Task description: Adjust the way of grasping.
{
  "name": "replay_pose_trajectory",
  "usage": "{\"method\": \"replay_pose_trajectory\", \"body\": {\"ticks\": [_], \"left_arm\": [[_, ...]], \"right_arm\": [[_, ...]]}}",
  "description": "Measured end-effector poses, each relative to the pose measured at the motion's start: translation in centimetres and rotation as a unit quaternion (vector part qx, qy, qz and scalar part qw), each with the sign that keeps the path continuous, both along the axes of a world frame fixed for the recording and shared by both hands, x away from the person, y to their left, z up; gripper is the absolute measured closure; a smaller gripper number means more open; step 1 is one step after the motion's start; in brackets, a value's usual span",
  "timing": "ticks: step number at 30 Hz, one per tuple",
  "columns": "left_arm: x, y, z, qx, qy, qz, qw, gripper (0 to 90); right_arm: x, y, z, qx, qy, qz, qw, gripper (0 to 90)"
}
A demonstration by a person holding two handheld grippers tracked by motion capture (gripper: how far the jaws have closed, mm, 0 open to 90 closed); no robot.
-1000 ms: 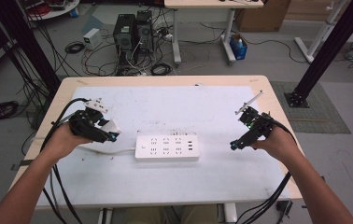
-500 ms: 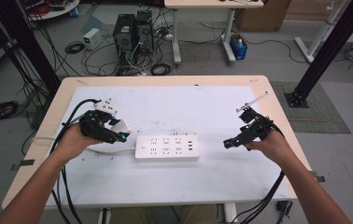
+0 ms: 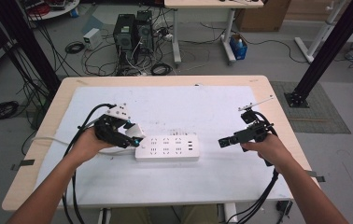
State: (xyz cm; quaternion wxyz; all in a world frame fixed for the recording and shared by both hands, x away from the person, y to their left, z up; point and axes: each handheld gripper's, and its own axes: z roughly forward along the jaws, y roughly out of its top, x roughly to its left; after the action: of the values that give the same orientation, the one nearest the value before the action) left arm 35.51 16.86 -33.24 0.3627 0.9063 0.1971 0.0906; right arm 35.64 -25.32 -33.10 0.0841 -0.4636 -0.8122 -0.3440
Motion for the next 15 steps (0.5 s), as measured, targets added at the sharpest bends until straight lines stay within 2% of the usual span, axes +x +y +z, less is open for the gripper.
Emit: {"method": "replay_pose_trajectory", "body": {"ticks": [5,9,15], "left_arm": [[-0.2,-1.4,-0.9,-0.020,0.002,-0.020,0.9996,42.6],[-0.4,-2.4,-1.7,-0.039,0.004,-0.029,0.9988,42.6],[-0.7,-3.6,-2.0,-0.045,-0.004,-0.052,0.9976,42.6]], "right_arm": [[-0.5,0.6,0.0,0.037,0.019,-0.009,0.9991,1.7],[-0.7,1.2,0.0,0.051,0.038,-0.008,0.9980,1.7],[-0.8,2.4,0.1,0.065,0.054,0.001,0.9964,1.7]]}}
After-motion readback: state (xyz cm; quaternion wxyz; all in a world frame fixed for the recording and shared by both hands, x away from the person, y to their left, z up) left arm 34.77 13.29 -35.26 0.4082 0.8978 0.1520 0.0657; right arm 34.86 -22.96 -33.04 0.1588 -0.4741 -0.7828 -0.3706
